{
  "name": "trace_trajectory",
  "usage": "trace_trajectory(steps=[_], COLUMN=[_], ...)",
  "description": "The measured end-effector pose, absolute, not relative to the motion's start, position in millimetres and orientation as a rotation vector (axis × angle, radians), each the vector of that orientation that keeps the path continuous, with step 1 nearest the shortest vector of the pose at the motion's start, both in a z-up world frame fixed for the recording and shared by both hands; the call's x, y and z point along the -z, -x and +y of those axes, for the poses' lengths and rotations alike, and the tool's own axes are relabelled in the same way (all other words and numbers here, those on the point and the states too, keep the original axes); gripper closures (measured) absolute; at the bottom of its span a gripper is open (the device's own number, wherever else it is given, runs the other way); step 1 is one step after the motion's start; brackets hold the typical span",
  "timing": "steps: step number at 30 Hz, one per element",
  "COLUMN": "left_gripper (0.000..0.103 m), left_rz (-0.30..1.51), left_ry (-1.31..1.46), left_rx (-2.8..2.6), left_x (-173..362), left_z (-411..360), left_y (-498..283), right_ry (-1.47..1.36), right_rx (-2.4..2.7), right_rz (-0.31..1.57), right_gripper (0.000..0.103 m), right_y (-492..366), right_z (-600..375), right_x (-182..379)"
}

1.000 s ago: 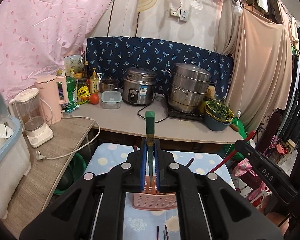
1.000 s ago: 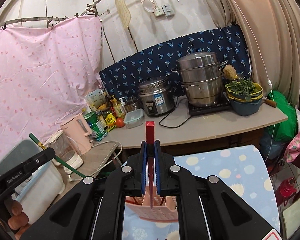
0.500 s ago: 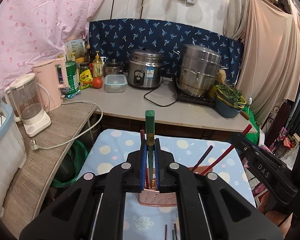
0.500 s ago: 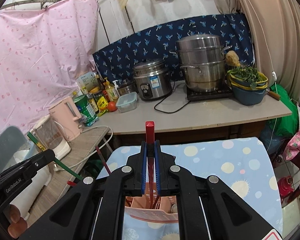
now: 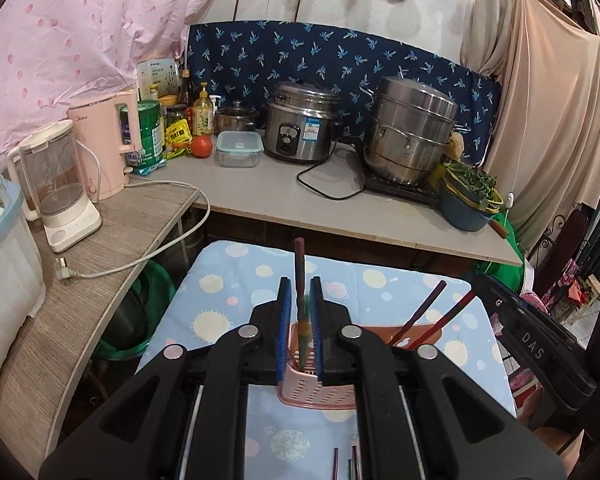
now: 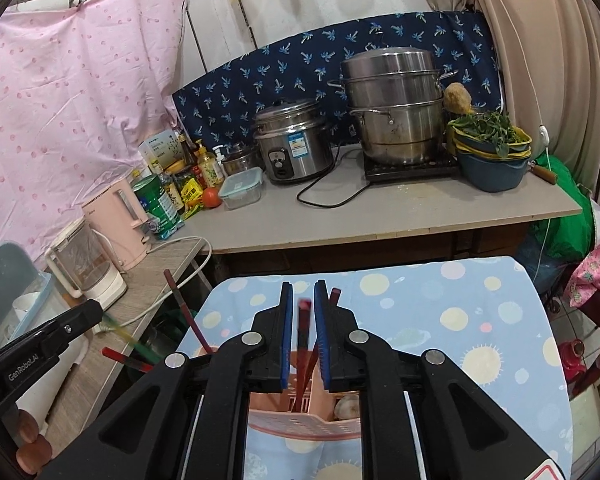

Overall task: Organize utensils
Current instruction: 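Lower green chopstick into pink basket and open left gripper while right releases red chopstick there, then move both open grippers back over the remaining utensils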

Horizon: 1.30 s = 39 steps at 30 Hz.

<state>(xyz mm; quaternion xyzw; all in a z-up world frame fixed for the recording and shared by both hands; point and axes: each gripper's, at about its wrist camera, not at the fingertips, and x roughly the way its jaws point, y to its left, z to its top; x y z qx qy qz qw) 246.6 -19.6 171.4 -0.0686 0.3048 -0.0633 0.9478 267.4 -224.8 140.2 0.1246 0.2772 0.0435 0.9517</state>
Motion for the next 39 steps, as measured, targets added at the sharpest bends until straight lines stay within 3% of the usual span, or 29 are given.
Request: trace_trajectory(steps=[2,6,21,39], left_gripper=[0.08,0.074,0.074,0.074], left_rz=[0.614,0.612,0.663,0.852], left_ry=[0.145,0.142,0.076,0.029], left_rx=[0.125,0.112,0.094,0.115], left_x=[-174,-176,-141,-47], left_z=[-18,-16,-10,-9], left_y=[-244,-238,-181,-103], right_ry=[-0.26,-0.262,-0.272,-0.199], right_rx=[-0.09,-0.093,-0.095,-0.064], right_rz=[0.559,0.549,0.652,0.843], right_gripper=[0.09,0.084,0.082,0.082], right_y=[-264,-254,-175,-65], right_z=[-226,-227,-228,-213], right_x=[-143,-146,-95,-6])
